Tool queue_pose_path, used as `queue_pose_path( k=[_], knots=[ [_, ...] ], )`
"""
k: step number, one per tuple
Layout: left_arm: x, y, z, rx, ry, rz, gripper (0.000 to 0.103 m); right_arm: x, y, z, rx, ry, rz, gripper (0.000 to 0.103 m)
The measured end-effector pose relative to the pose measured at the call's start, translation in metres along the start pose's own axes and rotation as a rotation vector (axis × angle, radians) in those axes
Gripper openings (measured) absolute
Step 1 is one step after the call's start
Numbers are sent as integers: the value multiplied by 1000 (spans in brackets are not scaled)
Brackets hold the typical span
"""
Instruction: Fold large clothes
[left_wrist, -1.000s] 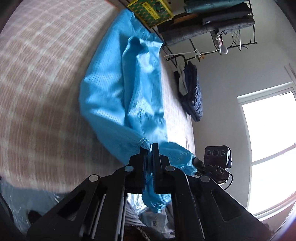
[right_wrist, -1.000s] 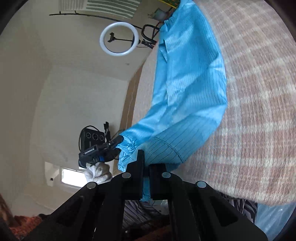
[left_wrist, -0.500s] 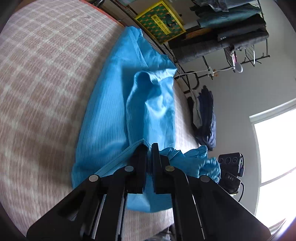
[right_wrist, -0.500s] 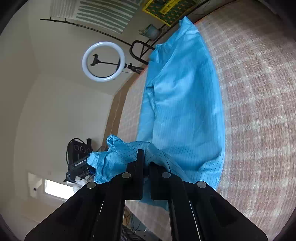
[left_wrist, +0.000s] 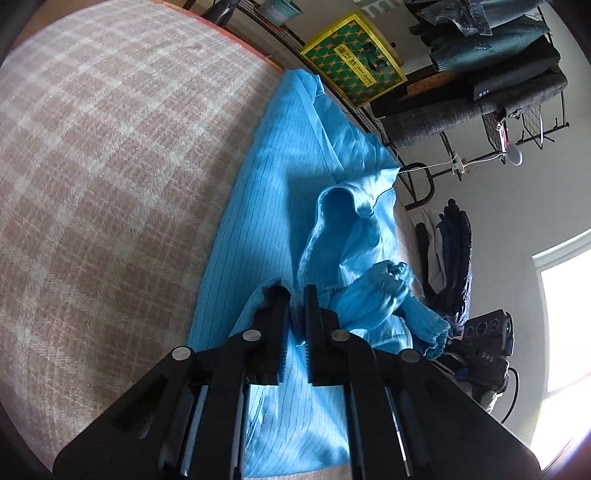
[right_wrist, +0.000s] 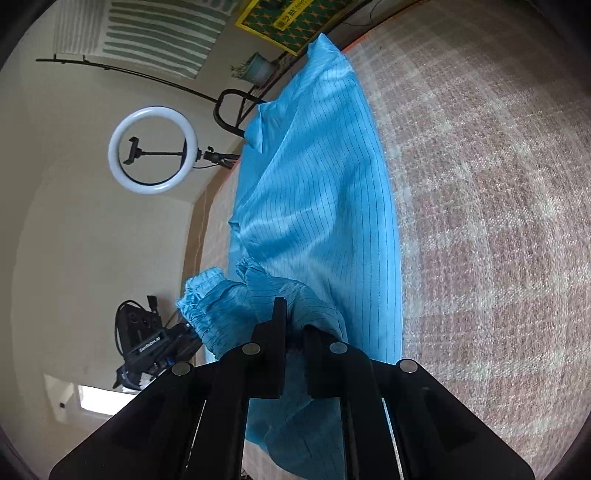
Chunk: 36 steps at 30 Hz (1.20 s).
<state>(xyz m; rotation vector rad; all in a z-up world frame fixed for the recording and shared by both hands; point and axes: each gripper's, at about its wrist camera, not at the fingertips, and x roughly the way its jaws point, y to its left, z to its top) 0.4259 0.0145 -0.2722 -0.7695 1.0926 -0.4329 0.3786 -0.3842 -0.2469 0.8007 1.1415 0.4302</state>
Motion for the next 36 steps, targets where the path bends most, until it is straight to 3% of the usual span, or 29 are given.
queue_pose_path(
  k=[1,2,3,4,7,13,19,20,21,22,23,24,26,31,36],
  knots=[
    [-2,0,1,-3,-1,-7,31,-2,1,0,4,4,10,32],
    [-5,0,2,-9,-12,-12,42,-5,4,0,2,-2,17,51],
    [-12,0,3,-10,-44,-25,56,-13,6,0,-6,-18,29,58],
    [-19,0,4,-5,-73,-33,57,-19,7,-1,-10,-30,50,58],
    [-33,0,5,8,-96,-47,57,-39,14,-2,-24,-58,123,58],
    [-38,2,-16,189,-20,58,57,-63,26,-44,-239,-66,-17,58],
    [-8,15,-33,204,89,97,57,-35,6,-86,-327,15,-77,58],
    [-5,14,-35,208,95,102,50,-28,6,-89,-343,27,-93,54],
    [-2,12,-38,209,101,94,25,-20,7,-91,-358,43,-107,42],
    [-2,12,-39,203,92,93,11,-14,8,-92,-367,58,-116,33],
    [-3,13,-39,188,76,83,9,-10,10,-92,-378,73,-113,19],
    [-5,16,-40,173,60,70,8,-9,13,-92,-397,72,-106,13],
    [-1,26,-41,150,51,113,8,-11,14,-92,-434,61,-92,10],
    [-5,27,-43,142,19,123,11,3,2,-88,-416,150,-152,10],
    [-32,3,-47,228,-70,187,16,-6,6,-78,-424,119,-172,20]
  ],
)
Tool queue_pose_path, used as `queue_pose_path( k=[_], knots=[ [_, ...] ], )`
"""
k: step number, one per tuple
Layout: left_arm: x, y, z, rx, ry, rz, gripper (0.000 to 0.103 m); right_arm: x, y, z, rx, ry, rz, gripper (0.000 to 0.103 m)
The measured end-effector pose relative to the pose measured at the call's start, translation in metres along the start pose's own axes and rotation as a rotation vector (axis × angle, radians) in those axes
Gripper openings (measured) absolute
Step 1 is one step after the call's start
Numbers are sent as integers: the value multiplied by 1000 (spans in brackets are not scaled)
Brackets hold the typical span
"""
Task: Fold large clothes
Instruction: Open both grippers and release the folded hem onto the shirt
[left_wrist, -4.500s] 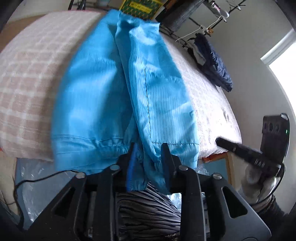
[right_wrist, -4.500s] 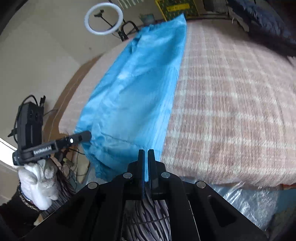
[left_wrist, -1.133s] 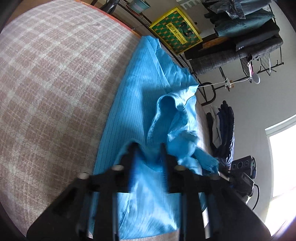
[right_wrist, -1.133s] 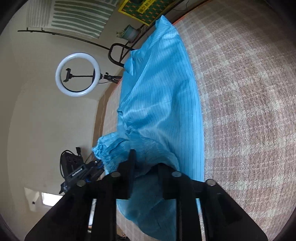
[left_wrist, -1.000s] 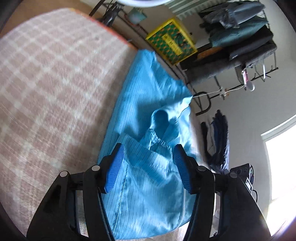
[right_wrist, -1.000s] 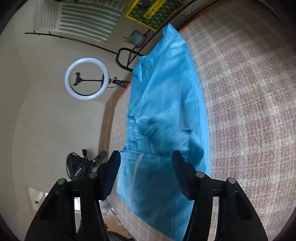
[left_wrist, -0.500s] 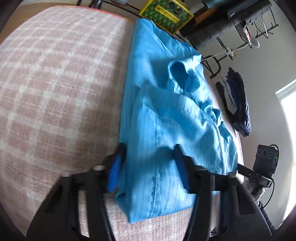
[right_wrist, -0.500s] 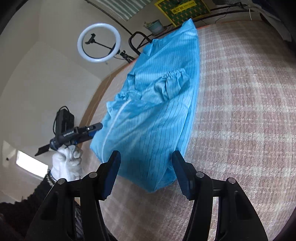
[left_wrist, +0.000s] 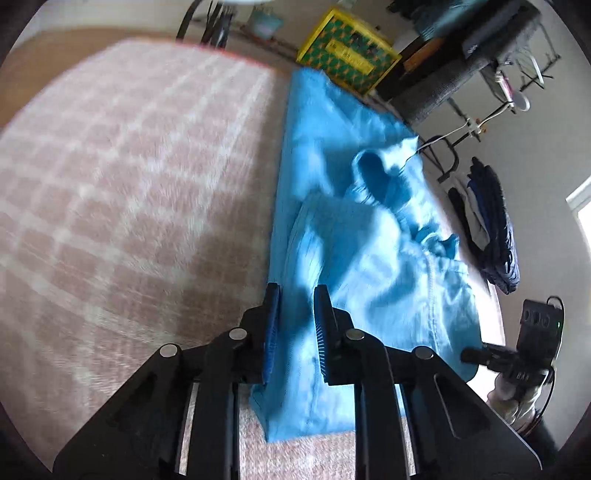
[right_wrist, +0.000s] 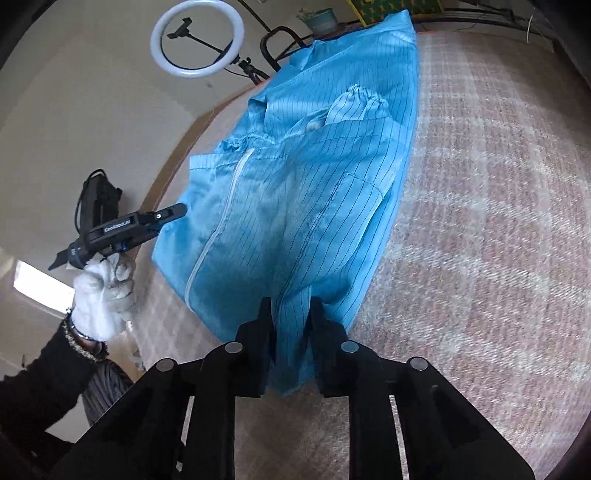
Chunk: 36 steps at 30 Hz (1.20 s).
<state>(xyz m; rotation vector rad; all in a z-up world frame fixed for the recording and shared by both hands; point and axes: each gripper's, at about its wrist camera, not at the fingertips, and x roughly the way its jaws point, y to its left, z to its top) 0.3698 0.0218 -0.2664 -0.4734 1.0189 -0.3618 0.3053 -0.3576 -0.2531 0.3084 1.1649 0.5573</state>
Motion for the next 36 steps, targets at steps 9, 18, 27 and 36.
queue_pose_path(
  k=[9,18,27,36],
  knots=[
    [-16,-44,-12,176,-50,28,16,12,-25,7,106,10,60,15],
    [2,-66,6,221,-43,-31,16,-20,-6,26,-5,-107,-139,20],
    [70,-43,22,147,-5,185,16,13,-38,61,28,-72,-245,19],
    [-11,-25,13,64,-100,136,16,-59,2,25,14,-232,-261,19]
  ],
)
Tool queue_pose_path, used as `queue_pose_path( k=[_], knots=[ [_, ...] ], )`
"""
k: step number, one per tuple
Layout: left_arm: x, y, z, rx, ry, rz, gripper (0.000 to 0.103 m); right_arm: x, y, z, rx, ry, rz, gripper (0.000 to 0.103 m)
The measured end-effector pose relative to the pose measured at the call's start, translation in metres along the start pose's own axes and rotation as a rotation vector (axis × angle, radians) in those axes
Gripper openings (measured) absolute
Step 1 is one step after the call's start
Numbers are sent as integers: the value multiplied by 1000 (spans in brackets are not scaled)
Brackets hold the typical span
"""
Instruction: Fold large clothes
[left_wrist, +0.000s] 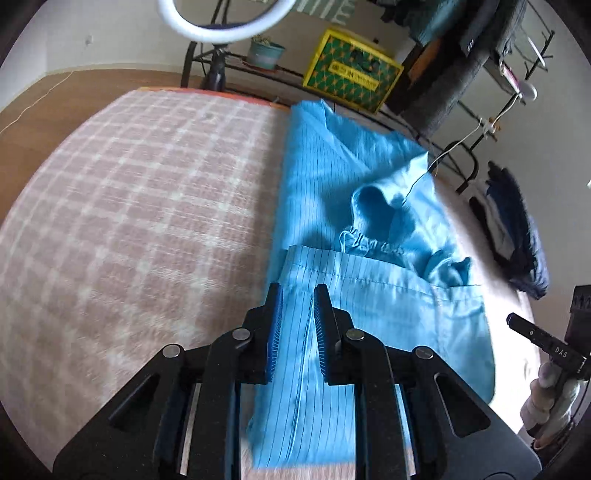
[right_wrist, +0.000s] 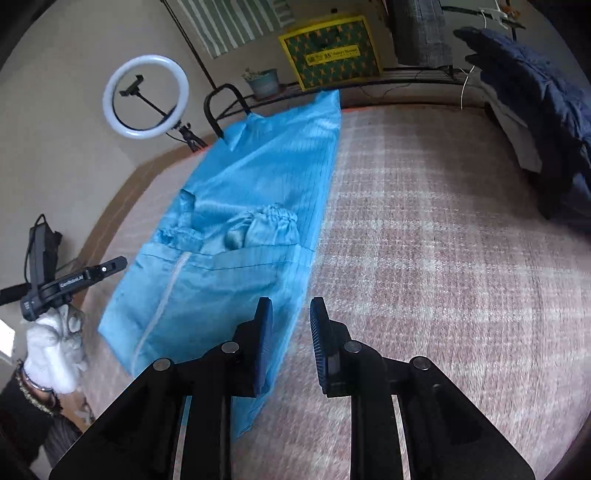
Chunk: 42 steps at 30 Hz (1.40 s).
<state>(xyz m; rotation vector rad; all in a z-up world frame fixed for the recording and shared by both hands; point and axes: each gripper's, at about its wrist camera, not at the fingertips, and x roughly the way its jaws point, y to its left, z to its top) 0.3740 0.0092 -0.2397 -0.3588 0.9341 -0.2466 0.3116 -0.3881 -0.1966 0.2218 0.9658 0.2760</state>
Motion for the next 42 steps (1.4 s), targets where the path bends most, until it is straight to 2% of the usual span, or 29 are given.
queue_pose_path(
  k=[5,11,13,14,15,17,18,21,26,29,32,35,37,39,42],
  knots=[
    [-71,6,-6,19,-73,7,16,-50,29,-16,-84,-77,2,20],
    [-153,-13,-9,69,-164,3,16,-124,63,-31,-175,-188,-11,20],
    [-180,-26,-8,97,-186,13,16,-148,73,-34,-200,-225,1,29],
    [-192,-33,-7,114,-194,6,16,-162,79,-35,-219,-247,-12,41],
    [-205,-42,-5,134,-204,-2,17,-172,83,-35,-233,-266,-26,44],
    [-224,-57,0,162,-213,-21,34,-192,93,-34,-265,-294,-54,44],
    [-234,-65,5,177,-220,-33,47,-202,97,-33,-276,-302,-64,44],
    [-258,-85,23,214,-244,-57,49,-227,106,-26,-285,-324,-67,44],
    [-281,-109,77,234,-273,-83,49,-246,121,4,-330,-348,-64,44],
    [-287,-126,125,271,-294,-70,49,-243,124,33,-338,-349,-40,44],
    [-282,-140,184,296,-313,-56,49,-232,122,77,-308,-339,-24,42],
    [-266,-143,229,284,-323,-77,49,-204,115,122,-290,-337,-60,33],
    [-235,-138,254,272,-333,-76,49,-173,100,149,-237,-308,-37,30],
    [-194,-129,265,272,-304,-85,49,-136,84,166,-188,-277,-17,26],
    [-105,-108,271,284,-202,-93,49,-69,58,185,-145,-224,3,26]
  ],
)
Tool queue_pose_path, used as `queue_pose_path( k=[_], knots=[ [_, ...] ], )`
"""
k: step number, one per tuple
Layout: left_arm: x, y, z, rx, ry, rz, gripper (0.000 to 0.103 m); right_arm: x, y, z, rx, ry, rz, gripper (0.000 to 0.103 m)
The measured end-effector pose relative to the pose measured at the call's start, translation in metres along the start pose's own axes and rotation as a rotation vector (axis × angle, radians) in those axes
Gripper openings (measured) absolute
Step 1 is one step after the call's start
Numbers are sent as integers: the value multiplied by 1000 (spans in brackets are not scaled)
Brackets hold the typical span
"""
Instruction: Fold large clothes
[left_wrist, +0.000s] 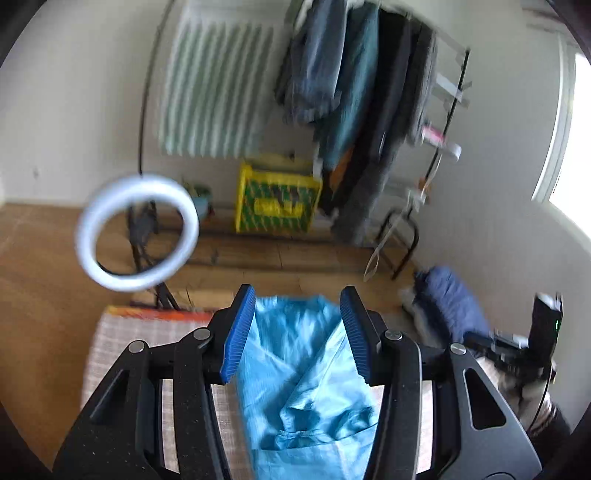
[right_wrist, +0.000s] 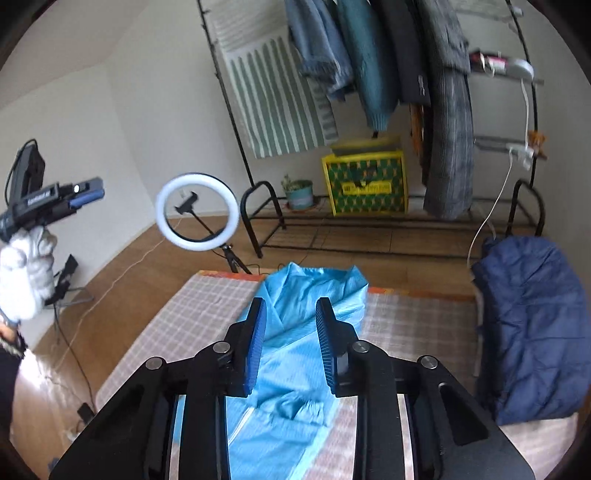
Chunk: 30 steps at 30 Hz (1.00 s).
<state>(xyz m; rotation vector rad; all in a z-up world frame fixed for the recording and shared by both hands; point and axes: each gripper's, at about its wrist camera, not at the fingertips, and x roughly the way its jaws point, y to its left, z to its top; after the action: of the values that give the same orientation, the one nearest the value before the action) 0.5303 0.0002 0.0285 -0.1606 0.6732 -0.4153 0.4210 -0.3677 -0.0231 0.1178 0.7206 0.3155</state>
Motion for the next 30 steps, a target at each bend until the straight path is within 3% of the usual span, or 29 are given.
queue_pose_path(
  k=[3,7,10,15,19,24,30],
  knots=[
    [89,27,-29,-16,117,5,49,63,-21,-1,11,53,-25,26],
    [197,70,-60,-120,250,-33,49,141,-59,5,61,129,-55,33],
    [252,90,-68,-177,295,-56,49,185,-91,11,116,170,-69,34],
    [328,103,-66,-146,352,-49,51,235,-132,13,165,212,-52,46],
    [369,122,-66,-183,395,-57,52,269,-154,11,224,252,-15,47],
    [406,145,-67,-295,432,-128,57,309,-169,15,292,274,16,50],
    [427,144,-73,-322,449,-171,56,347,-157,20,226,330,7,50]
  ],
)
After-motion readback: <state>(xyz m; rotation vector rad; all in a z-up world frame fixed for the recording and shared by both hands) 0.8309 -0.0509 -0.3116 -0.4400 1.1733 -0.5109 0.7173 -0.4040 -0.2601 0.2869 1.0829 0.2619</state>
